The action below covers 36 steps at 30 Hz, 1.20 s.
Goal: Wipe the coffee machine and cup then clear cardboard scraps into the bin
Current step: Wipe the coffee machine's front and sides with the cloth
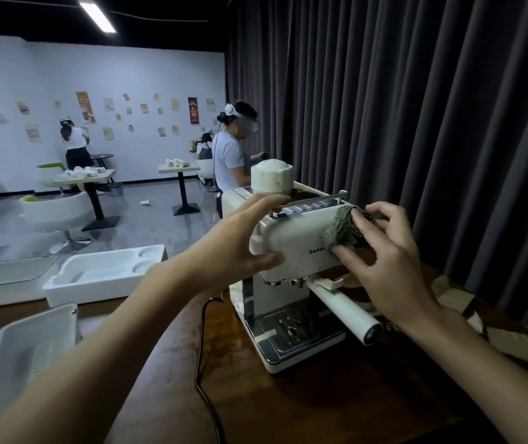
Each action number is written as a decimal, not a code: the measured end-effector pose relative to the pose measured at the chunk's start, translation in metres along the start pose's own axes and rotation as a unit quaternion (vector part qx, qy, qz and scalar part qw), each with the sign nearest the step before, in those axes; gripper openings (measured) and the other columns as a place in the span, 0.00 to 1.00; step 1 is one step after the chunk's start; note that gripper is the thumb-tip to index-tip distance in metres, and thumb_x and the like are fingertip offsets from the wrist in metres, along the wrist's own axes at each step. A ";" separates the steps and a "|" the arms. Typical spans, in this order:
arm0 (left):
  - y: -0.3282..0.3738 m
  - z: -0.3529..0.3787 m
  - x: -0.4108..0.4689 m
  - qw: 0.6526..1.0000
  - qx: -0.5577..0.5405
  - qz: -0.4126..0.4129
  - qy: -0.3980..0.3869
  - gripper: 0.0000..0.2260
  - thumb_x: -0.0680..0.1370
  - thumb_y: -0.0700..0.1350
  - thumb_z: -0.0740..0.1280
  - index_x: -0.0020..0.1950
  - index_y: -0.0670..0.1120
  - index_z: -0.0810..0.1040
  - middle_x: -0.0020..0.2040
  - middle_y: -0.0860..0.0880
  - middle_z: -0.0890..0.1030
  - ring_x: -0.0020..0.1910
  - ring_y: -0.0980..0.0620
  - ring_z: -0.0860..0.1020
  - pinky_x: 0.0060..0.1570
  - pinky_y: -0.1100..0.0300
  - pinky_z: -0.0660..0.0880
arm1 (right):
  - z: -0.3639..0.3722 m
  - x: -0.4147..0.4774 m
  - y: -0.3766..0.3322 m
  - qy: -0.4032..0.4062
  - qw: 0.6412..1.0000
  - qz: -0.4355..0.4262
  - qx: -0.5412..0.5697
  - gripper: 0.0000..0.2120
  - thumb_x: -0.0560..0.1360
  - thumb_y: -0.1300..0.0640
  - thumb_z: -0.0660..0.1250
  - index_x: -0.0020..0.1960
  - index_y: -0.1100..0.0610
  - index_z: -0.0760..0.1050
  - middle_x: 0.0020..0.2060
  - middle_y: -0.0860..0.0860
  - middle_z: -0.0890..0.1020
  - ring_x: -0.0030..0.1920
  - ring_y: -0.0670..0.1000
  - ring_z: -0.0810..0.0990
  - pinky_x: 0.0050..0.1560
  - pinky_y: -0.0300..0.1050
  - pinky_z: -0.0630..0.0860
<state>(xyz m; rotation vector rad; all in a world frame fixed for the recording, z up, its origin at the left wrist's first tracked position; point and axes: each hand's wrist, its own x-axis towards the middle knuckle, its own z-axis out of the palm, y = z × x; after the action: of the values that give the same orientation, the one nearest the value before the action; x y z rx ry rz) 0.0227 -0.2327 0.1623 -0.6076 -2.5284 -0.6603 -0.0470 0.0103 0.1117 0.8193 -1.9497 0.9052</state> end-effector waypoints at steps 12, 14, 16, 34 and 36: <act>0.003 -0.001 -0.005 0.997 -0.036 -0.067 -0.010 0.31 0.73 0.56 0.71 0.70 0.75 0.60 0.69 0.56 0.64 0.69 0.55 0.66 0.68 0.58 0.65 | -0.012 0.014 0.007 0.029 0.999 0.008 -0.013 0.16 0.72 0.61 0.73 0.59 0.60 0.77 0.48 0.51 0.78 0.46 0.43 0.73 0.48 0.20 0.64; 0.007 0.000 -0.005 0.996 -0.022 -0.089 -0.009 0.29 0.74 0.60 0.68 0.68 0.80 0.58 0.68 0.54 0.64 0.68 0.52 0.66 0.68 0.55 0.65 | -0.012 0.014 0.007 0.029 1.000 0.002 -0.011 0.14 0.72 0.61 0.74 0.56 0.60 0.78 0.46 0.51 0.77 0.44 0.44 0.72 0.45 0.23 0.66; 0.010 0.000 -0.004 0.995 -0.025 -0.099 -0.008 0.27 0.75 0.61 0.65 0.70 0.79 0.58 0.69 0.53 0.65 0.69 0.51 0.68 0.70 0.49 0.68 | -0.011 0.015 0.005 0.027 1.000 0.000 -0.003 0.13 0.71 0.62 0.74 0.55 0.61 0.79 0.44 0.51 0.75 0.41 0.46 0.73 0.40 0.30 0.68; 0.014 0.004 -0.010 0.988 -0.070 -0.138 0.011 0.21 0.78 0.62 0.58 0.71 0.74 0.62 0.65 0.55 0.67 0.67 0.61 0.68 0.64 0.61 0.68 | 0.011 0.016 -0.033 -0.037 0.988 -0.113 0.097 0.06 0.72 0.61 0.71 0.48 0.61 0.78 0.43 0.48 0.69 0.41 0.48 0.72 0.41 0.40 0.70; 0.014 0.005 -0.012 0.988 -0.075 -0.134 0.008 0.24 0.76 0.66 0.61 0.72 0.73 0.62 0.66 0.55 0.66 0.69 0.54 0.70 0.70 0.51 0.70 | 0.007 0.016 -0.021 -0.032 0.992 -0.095 0.083 0.06 0.71 0.63 0.72 0.47 0.62 0.78 0.43 0.48 0.69 0.41 0.48 0.71 0.42 0.37 0.69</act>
<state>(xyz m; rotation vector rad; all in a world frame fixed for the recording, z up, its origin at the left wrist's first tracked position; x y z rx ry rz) 0.0375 -0.2224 0.1567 -0.3098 -2.5860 -0.9538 -0.0405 -0.0099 0.1292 1.1225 -1.8308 0.9450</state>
